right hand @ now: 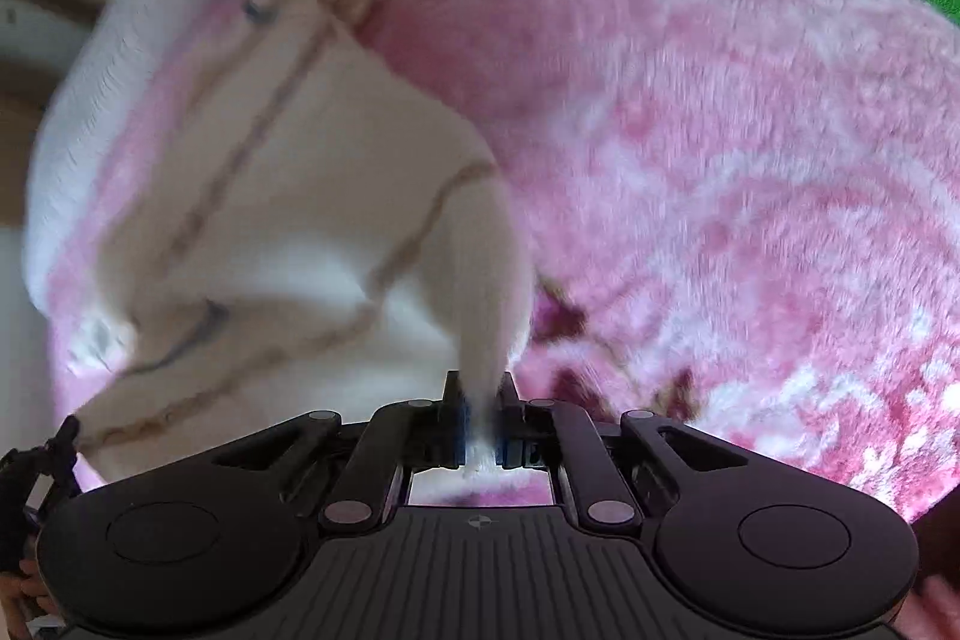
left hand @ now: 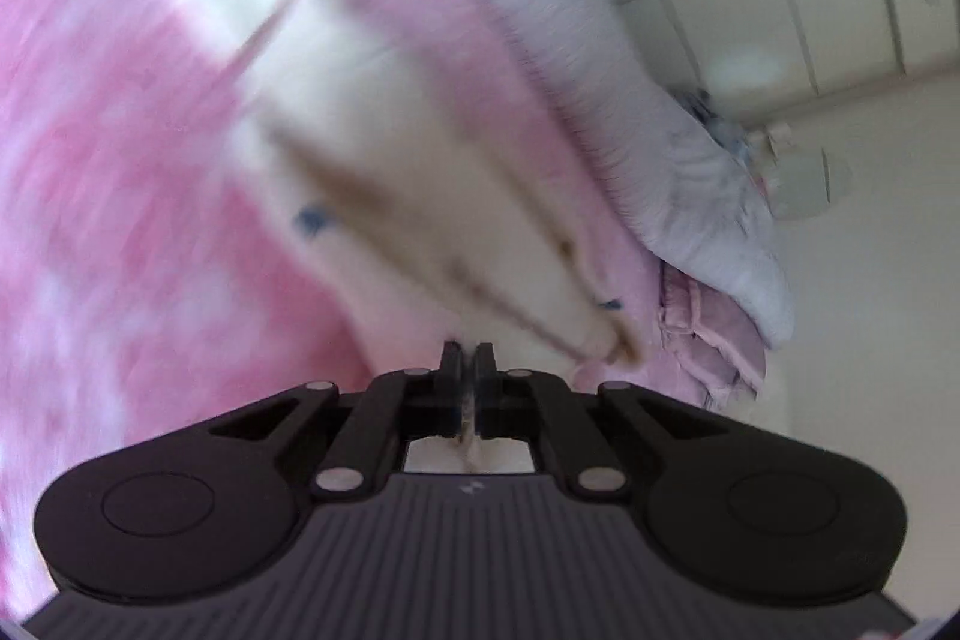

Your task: Fold clothes

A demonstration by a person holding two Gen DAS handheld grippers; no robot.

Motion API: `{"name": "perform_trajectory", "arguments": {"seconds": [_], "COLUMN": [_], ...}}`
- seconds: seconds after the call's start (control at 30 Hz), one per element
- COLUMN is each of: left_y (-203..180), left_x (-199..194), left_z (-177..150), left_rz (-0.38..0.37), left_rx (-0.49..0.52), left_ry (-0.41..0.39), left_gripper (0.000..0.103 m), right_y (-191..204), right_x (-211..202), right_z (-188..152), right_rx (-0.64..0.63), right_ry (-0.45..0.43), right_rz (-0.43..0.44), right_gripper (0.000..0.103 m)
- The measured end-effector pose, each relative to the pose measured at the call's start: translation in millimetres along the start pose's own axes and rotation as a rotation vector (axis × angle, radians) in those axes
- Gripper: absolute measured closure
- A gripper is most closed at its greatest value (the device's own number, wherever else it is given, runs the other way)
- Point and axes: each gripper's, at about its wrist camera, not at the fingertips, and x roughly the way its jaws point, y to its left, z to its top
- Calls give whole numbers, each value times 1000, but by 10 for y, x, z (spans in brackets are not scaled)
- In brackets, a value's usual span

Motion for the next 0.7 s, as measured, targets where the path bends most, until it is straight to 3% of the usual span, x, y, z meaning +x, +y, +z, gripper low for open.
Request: {"name": "perform_trajectory", "arguments": {"seconds": [0.07, 0.17, 0.2, 0.23, 0.27, 0.4, 0.47, 0.63, 0.7], "left_y": [27, 68, 81, 95, 109, 163, 190, 92, 83], "left_x": [18, 46, 55, 64, 73, 110, 128, 554, 606], "left_z": [-7, -18, -22, -26, -29, -44, -51, -209, -282], "left_rz": [20, 49, 59, 69, 79, 119, 139, 183, 204], "left_rx": [10, 25, 30, 35, 40, 60, 70, 387, 452], "left_ry": [10, 26, 31, 36, 41, 61, 71, 168, 186], "left_gripper": [92, 89, 86, 76, 65, 61, 55, 55, 55], "right_y": [-71, -131, -111, -67, -36, -119, -206, -240, -189], "right_x": [-57, 13, 44, 80, 113, 196, 221, 273, 277], "right_z": [119, 278, 323, 348, 363, 308, 284, 301, 297], "right_rx": [96, 210, 198, 169, 144, 132, 163, 151, 113], "right_ry": [-52, -63, -52, -40, -28, -24, -42, -34, -22], "right_rz": [18, -17, -17, -17, -20, -85, -101, -75, -66], "right_gripper": [96, 95, 95, 93, 90, 63, 60, 58, 58]}}
